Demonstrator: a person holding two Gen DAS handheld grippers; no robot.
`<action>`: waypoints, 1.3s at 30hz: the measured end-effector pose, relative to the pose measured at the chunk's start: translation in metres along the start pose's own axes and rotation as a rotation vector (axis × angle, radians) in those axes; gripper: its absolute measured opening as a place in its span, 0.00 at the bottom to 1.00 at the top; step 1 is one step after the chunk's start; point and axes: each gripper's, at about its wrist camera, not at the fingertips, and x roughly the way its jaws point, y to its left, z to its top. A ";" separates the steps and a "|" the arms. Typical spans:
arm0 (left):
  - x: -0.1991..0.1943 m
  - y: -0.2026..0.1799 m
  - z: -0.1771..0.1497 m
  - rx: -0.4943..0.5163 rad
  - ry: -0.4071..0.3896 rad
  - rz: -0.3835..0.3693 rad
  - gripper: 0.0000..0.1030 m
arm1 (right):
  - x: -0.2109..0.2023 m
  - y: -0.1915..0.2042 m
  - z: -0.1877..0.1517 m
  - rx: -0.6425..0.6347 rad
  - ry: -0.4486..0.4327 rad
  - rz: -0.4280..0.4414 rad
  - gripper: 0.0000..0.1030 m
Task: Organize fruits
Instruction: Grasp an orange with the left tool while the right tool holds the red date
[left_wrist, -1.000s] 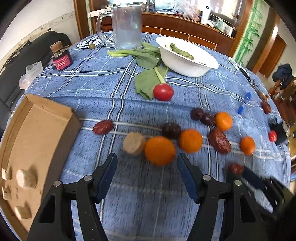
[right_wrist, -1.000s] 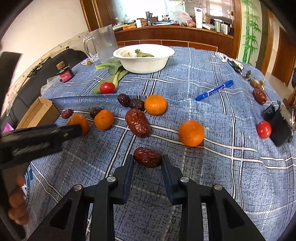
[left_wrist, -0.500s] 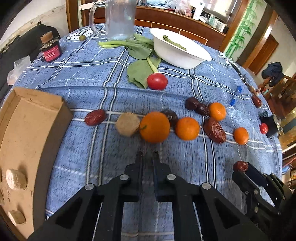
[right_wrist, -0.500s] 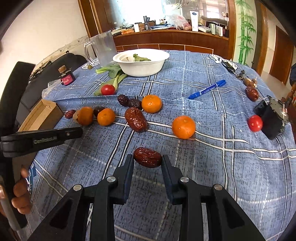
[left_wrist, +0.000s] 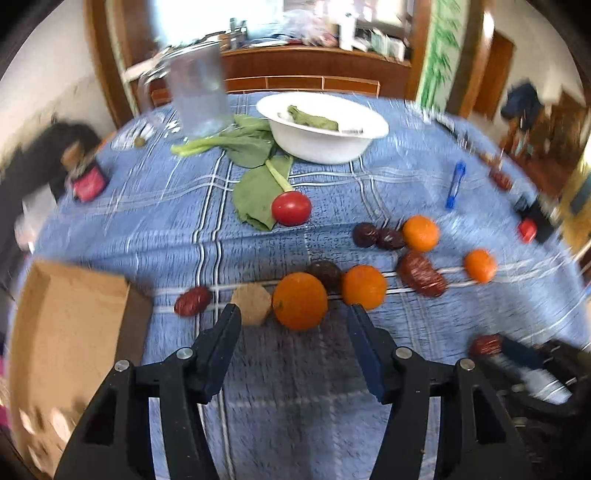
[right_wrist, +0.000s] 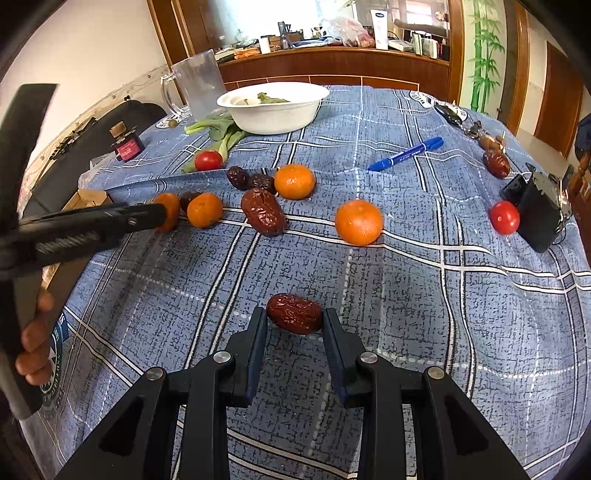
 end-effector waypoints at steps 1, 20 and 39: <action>0.005 -0.001 0.000 0.016 0.008 0.010 0.57 | 0.000 -0.001 0.001 0.003 0.001 0.005 0.32; -0.028 0.004 -0.058 0.032 0.061 -0.151 0.29 | -0.008 0.002 -0.011 -0.001 -0.002 -0.002 0.32; -0.028 0.004 -0.072 -0.026 0.074 -0.154 0.28 | -0.013 0.015 -0.019 -0.042 -0.020 -0.073 0.31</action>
